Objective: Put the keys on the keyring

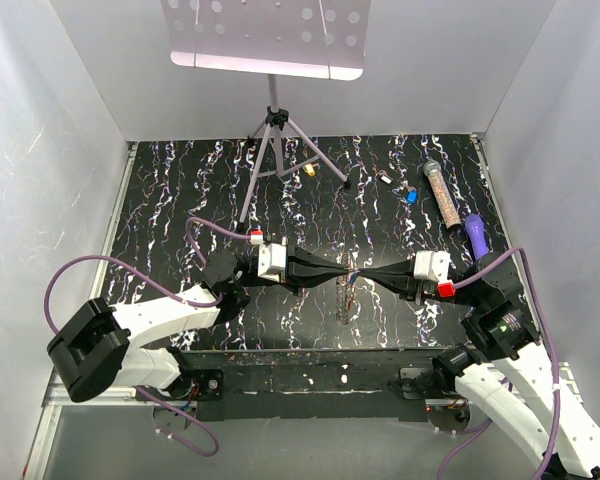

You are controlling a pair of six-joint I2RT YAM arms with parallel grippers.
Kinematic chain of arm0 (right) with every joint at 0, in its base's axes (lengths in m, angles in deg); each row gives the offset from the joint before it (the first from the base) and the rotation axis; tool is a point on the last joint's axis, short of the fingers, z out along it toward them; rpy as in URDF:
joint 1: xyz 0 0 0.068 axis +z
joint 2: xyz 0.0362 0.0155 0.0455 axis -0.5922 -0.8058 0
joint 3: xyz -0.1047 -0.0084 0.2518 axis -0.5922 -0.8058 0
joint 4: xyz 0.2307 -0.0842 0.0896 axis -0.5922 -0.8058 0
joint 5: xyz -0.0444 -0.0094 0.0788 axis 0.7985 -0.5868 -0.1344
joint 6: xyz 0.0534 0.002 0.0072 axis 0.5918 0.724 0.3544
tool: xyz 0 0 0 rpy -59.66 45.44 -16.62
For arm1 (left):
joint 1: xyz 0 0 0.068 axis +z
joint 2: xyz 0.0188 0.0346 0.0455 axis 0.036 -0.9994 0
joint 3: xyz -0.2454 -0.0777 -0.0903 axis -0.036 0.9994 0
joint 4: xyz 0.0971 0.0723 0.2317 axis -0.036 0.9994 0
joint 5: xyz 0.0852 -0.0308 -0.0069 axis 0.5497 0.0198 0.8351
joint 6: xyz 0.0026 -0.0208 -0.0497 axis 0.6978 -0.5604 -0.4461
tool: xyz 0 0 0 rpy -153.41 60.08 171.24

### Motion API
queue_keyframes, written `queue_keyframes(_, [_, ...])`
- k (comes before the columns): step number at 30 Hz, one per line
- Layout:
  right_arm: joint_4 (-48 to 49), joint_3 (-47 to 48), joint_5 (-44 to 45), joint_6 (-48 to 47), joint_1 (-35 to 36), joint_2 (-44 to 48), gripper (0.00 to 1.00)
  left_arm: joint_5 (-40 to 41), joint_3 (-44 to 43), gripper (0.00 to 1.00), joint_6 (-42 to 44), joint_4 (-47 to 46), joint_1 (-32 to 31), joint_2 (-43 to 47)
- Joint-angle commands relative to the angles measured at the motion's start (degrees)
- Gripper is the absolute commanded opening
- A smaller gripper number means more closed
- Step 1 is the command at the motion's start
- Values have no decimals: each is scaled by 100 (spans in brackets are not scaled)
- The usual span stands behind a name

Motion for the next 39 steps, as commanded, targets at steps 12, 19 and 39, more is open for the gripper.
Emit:
queue_keyframes(12, [356,56,49,206,29,-16,1,72,42,0,6,-218,-55,91])
queue_keyframes(19, [382,47,49,329,37,-34,1,63,51,0,-11,-253,-72,73])
queue_keyframes(39, [339,-23,-30,365,37,-148,1,-60,25,0,-20,-261,-99,108])
